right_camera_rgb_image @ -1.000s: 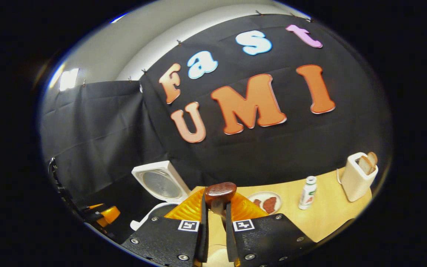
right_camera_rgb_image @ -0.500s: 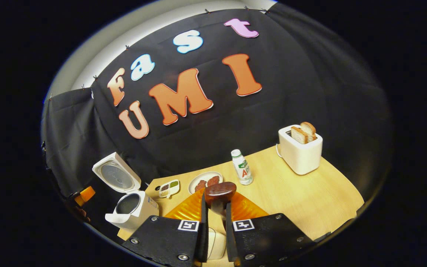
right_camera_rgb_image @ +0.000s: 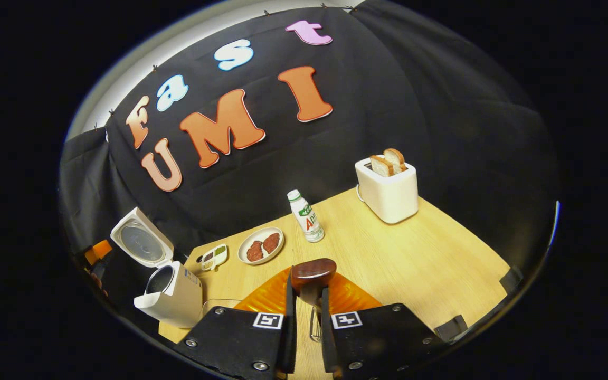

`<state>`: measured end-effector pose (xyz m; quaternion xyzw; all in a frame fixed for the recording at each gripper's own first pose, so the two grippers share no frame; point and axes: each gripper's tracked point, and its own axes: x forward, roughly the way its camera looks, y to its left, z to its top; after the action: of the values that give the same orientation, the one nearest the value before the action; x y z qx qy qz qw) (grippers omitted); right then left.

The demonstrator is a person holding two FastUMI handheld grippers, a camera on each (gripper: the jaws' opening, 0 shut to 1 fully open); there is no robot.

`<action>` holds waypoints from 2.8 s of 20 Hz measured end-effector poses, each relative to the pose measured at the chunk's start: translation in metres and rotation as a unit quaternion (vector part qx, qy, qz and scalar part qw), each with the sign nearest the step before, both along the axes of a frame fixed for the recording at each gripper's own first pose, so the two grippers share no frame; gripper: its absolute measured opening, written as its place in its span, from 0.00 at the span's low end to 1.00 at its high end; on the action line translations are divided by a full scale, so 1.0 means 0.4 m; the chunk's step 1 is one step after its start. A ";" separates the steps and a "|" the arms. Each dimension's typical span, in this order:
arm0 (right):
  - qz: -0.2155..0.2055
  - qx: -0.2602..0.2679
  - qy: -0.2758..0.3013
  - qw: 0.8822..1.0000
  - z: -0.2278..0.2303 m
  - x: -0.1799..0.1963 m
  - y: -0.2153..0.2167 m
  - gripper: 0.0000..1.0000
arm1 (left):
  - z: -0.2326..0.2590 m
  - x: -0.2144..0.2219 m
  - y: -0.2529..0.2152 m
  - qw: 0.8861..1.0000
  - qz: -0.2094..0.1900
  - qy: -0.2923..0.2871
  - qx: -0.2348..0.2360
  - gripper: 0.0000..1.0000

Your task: Close the left gripper, press the button to open the rice cooker; take a wooden spoon from the chopstick holder with the right hand, scoop a spoonful of rice and pour it into the rice cooker, then put the wooden spoon back into the chopstick holder.

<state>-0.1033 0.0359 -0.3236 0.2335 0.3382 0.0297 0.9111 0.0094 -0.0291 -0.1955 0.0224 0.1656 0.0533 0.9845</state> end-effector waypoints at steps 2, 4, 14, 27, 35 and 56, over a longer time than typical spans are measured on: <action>-0.005 0.022 0.024 0.999 -0.043 -0.011 0.010 0.19 | 0.013 0.005 0.003 1.000 0.000 -0.004 0.009 0.97; -0.025 0.044 0.042 0.998 -0.076 -0.019 0.000 0.19 | 0.024 0.009 0.003 1.000 -0.004 -0.009 0.021 0.97; -0.041 0.068 0.078 0.994 -0.131 -0.058 -0.029 0.27 | 0.080 0.050 0.109 0.998 0.030 -0.036 0.034 1.00; -0.062 -0.056 -0.026 0.996 0.153 0.040 -0.256 0.71 | 0.221 0.252 0.241 0.999 0.016 -0.048 -0.001 1.00; -0.087 -0.144 -0.130 0.977 0.431 0.093 -0.317 0.81 | 0.301 0.473 0.353 0.996 0.011 -0.067 -0.052 0.96; -0.102 -0.205 -0.167 0.959 0.554 0.073 -0.346 0.82 | -0.068 0.686 0.413 0.989 0.007 0.144 -0.028 0.99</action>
<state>-0.0742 -0.1026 -0.1019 0.0670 0.1542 -0.0947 0.9812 0.2837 0.1360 -0.2229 0.0008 0.3070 0.0519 0.9503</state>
